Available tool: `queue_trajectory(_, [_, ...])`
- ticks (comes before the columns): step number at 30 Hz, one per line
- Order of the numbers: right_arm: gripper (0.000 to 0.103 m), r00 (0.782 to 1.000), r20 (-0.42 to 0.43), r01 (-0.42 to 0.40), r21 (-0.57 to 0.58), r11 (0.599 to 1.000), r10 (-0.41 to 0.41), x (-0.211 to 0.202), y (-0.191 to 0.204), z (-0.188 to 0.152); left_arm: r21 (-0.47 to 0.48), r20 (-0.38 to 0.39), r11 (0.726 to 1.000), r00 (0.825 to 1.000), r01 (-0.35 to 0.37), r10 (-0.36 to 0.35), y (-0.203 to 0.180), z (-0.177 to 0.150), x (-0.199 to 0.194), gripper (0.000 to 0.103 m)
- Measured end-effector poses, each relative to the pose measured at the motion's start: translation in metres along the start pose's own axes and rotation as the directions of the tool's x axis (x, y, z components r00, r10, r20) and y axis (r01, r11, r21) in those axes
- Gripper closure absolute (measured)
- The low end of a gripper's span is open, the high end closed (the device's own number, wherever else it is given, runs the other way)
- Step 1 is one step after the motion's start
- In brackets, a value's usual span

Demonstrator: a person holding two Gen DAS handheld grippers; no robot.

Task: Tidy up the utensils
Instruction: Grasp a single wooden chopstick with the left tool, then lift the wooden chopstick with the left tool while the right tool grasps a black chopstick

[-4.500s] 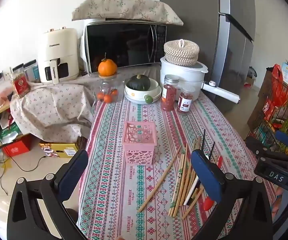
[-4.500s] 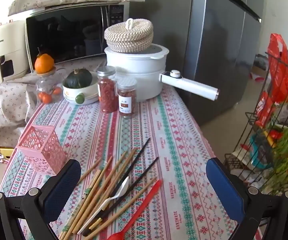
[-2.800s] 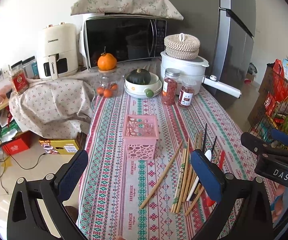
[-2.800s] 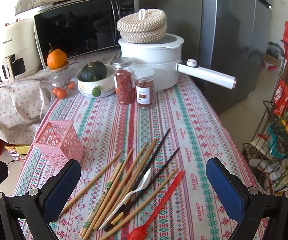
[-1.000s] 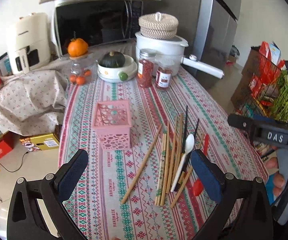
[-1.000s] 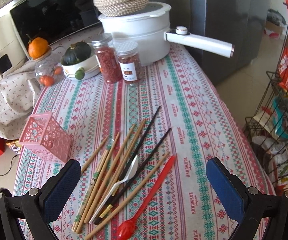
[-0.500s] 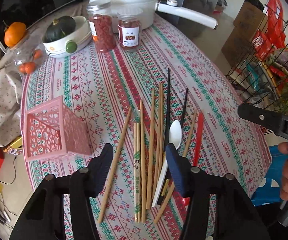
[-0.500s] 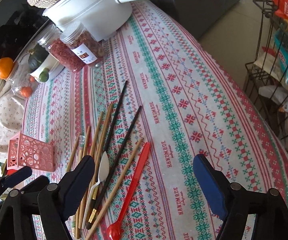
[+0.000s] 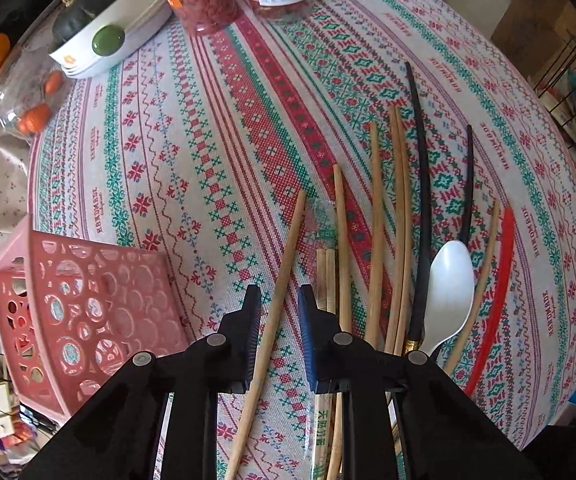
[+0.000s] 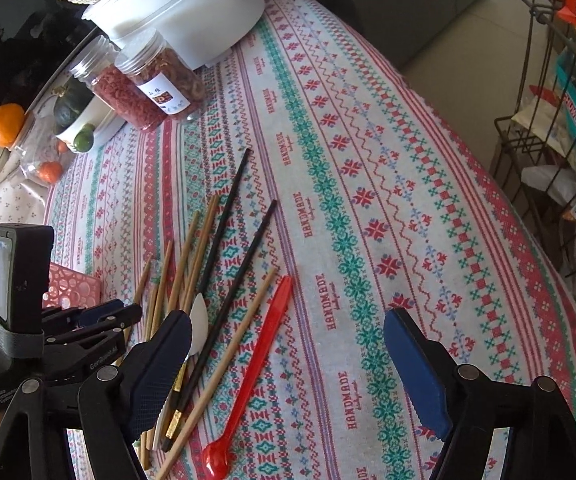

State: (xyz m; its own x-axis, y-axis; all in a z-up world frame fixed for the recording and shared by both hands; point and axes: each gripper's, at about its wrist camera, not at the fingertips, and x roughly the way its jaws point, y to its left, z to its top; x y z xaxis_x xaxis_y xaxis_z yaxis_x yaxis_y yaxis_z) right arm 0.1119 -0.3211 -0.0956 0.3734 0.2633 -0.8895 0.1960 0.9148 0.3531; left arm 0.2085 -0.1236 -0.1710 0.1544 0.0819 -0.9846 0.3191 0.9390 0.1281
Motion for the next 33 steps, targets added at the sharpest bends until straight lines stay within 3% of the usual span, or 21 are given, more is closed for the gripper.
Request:
queue_trajectory(4, [0.020,1.000,-0.001,-0.001,-0.001,1.000,0.001,0.003,0.001,0.000,-0.041,-0.028,0.996,0.997,0.073,-0.075,0.008,0.000,0.007,0.088])
queue_trajectory(9, [0.022,1.000,-0.025,0.002,0.011,1.000,-0.002,0.015,0.000,0.002,-0.058,-0.003,0.990,0.992,0.125,-0.126,0.020,-0.003,0.009,0.094])
queue_trajectory(17, [0.045,0.995,-0.101,0.008,0.015,1.000,-0.007,0.049,0.005,0.004,-0.037,0.168,0.980,0.968,0.194,-0.185,0.039,-0.048,-0.040,0.097])
queue_trajectory(23, [0.061,0.995,-0.098,0.010,0.006,1.000,-0.009,0.070,0.014,0.016,-0.016,0.320,0.977,0.927,0.213,-0.196,0.055,-0.092,-0.094,0.097])
queue_trajectory(27, [0.064,0.997,-0.082,0.008,0.004,1.000,-0.007,0.084,0.023,0.028,-0.037,0.417,0.960,0.877,0.279,-0.239,0.073,-0.127,-0.112,0.097])
queue_trajectory(30, [0.064,0.994,-0.089,0.065,-0.041,0.997,-0.069,0.099,0.035,0.031,-0.041,0.424,0.930,0.850,0.364,-0.314,0.078,-0.129,-0.121,0.097])
queue_trajectory(33, [0.065,0.983,-0.090,0.153,-0.069,0.986,-0.159,0.114,0.043,0.031,-0.021,0.458,0.941,0.840,0.338,-0.291,0.077,-0.135,-0.133,0.097])
